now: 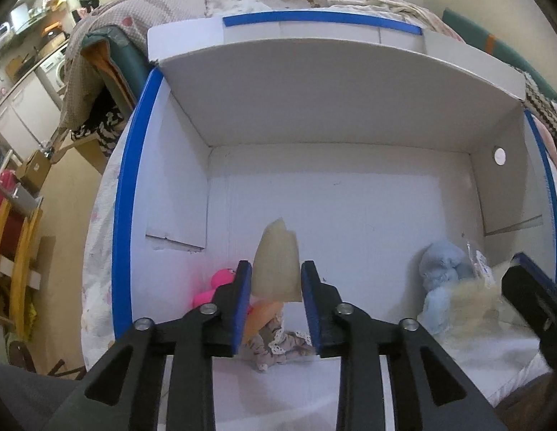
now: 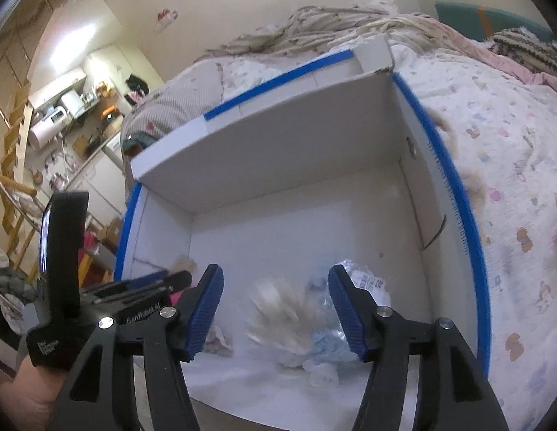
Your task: Organize soft objects
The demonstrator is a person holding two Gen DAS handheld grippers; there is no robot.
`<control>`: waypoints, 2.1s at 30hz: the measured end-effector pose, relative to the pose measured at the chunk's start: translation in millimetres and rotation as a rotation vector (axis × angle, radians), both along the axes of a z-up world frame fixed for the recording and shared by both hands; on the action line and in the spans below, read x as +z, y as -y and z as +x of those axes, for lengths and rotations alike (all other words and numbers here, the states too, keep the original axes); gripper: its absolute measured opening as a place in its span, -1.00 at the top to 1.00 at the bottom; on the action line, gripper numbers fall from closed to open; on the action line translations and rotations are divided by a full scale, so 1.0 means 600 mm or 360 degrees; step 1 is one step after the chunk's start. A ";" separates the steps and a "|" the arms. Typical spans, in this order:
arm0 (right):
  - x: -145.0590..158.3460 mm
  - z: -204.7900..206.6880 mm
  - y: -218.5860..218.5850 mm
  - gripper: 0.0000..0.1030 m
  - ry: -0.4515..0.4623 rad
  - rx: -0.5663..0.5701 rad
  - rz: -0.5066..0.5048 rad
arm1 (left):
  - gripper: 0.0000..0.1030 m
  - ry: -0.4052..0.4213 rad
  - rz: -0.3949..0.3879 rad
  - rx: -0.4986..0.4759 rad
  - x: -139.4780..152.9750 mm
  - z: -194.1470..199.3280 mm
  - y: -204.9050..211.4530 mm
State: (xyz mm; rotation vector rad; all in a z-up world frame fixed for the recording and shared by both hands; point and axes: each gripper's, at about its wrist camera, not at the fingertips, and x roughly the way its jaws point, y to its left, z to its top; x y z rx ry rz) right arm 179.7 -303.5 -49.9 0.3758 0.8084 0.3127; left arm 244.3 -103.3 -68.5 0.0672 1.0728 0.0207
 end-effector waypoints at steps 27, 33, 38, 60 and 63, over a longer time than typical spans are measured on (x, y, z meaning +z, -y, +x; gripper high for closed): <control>0.025 -0.057 -0.002 -1.00 0.0176 -0.0134 -0.0124 | -0.61 0.0196 -0.0199 0.0042 0.076 -0.099 -0.079; 0.037 -0.093 -0.012 -1.00 0.0221 -0.0141 -0.0206 | -0.69 0.0248 -0.0163 0.0011 0.086 -0.140 -0.098; 0.032 -0.119 -0.010 -1.00 0.0177 -0.0162 -0.0196 | -0.69 0.0262 -0.0157 -0.0032 0.080 -0.188 -0.124; 0.075 -0.234 -0.035 -1.00 0.0424 -0.0221 -0.0371 | -0.87 0.0752 -0.0104 0.0012 0.143 -0.310 -0.143; 0.078 -0.247 -0.040 -1.00 0.0474 -0.0232 -0.0400 | -0.87 0.0747 -0.0102 0.0071 0.138 -0.316 -0.147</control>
